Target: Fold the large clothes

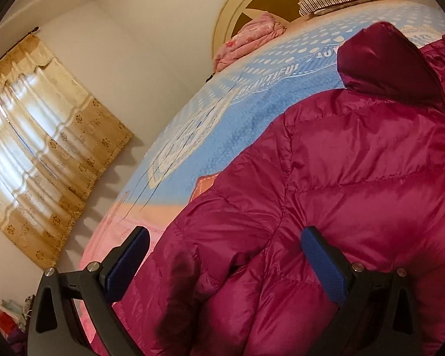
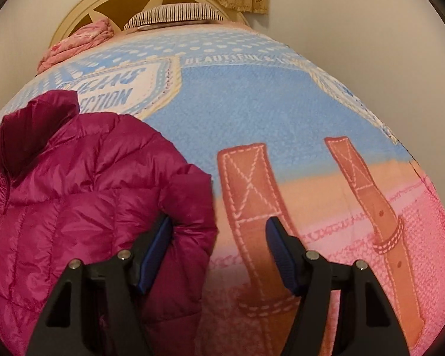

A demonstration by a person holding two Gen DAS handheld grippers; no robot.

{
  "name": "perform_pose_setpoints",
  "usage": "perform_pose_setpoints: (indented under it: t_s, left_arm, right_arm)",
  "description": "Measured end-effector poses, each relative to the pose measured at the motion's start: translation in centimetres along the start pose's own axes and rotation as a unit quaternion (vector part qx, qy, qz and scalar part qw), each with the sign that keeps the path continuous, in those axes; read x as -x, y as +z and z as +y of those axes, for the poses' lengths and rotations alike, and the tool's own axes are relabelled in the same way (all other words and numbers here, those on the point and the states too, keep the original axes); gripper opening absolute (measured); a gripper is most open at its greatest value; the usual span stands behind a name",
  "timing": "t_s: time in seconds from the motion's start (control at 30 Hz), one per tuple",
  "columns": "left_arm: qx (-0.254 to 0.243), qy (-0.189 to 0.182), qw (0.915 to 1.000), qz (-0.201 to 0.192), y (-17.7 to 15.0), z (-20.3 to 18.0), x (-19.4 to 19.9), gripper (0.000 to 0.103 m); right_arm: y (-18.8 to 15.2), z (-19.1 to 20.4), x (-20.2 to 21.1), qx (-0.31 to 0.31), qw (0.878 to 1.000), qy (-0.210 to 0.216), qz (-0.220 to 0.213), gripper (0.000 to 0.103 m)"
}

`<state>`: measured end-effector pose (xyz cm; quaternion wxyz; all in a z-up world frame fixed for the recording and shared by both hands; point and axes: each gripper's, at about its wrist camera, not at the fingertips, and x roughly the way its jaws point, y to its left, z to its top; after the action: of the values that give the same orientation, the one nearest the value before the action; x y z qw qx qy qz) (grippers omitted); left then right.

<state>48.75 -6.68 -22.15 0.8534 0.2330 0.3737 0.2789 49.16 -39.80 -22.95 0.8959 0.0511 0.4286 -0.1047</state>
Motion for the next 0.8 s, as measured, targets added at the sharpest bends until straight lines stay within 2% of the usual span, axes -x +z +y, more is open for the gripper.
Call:
perform_pose_setpoints:
  t_s: [0.07, 0.17, 0.27, 0.33, 0.43, 0.57, 0.8]
  left_arm:
    - [0.010, -0.014, 0.9998, -0.001, 0.3, 1.3, 0.8, 0.102]
    - [0.035, -0.030, 0.9984, -0.032, 0.6, 4.1, 3.0, 0.102]
    - [0.056, -0.060, 0.9957, -0.044, 0.2, 5.8, 4.8, 0.102]
    - [0.046, -0.066, 0.9959, -0.041, -0.4, 5.0, 5.1, 0.102]
    - [0.018, -0.059, 0.9978, -0.026, -2.1, 2.7, 4.2, 0.102]
    - [0.016, -0.063, 0.9978, -0.008, -3.6, 1.1, 2.9, 0.102]
    - [0.024, -0.078, 0.9967, -0.002, -3.9, 0.7, 2.4, 0.102]
  right_arm:
    - [0.1, -0.9, 1.8, -0.020, 1.000, 0.002, -0.018, 0.068]
    - [0.0, -1.6, 5.4, -0.048, 0.998, 0.002, -0.036, 0.070]
    - [-1.5, -0.3, 9.0, -0.033, 0.997, 0.041, -0.049, 0.070]
    - [-3.0, 1.6, 10.1, -0.008, 0.996, 0.064, -0.054, 0.070]
    - [-5.2, 4.8, 9.3, 0.019, 0.994, 0.103, -0.033, 0.068]
    - [-7.2, 7.3, 5.9, 0.053, 0.996, 0.075, 0.006, 0.067]
    - [-7.7, 7.6, 4.9, 0.066, 0.996, 0.055, -0.004, 0.068]
